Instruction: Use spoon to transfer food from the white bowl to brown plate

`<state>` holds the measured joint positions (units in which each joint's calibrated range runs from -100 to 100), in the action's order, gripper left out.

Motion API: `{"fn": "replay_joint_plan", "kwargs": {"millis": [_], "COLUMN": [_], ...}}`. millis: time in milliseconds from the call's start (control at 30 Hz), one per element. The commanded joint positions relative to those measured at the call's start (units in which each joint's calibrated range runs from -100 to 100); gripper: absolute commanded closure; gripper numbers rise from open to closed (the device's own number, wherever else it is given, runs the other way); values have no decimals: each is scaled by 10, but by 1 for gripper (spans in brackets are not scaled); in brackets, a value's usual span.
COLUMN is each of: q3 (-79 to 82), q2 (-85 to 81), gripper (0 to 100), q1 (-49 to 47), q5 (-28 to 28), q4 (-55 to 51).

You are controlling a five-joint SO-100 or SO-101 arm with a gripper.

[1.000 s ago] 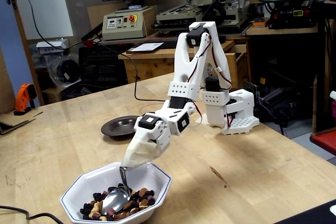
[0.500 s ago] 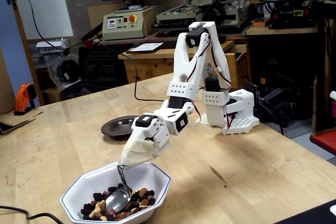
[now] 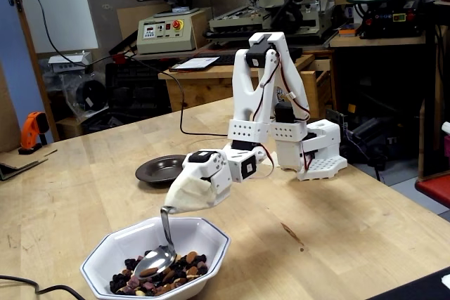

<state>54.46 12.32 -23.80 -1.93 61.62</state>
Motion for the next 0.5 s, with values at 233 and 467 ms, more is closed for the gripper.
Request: {"fn": "replay_joint_plan", "kwargs": {"millis": [233, 467], "q3": [-8, -2], "q2": [3, -2], "gripper": [96, 96], "q1": [4, 26], "q5": [3, 3], "q4": [101, 100]}}
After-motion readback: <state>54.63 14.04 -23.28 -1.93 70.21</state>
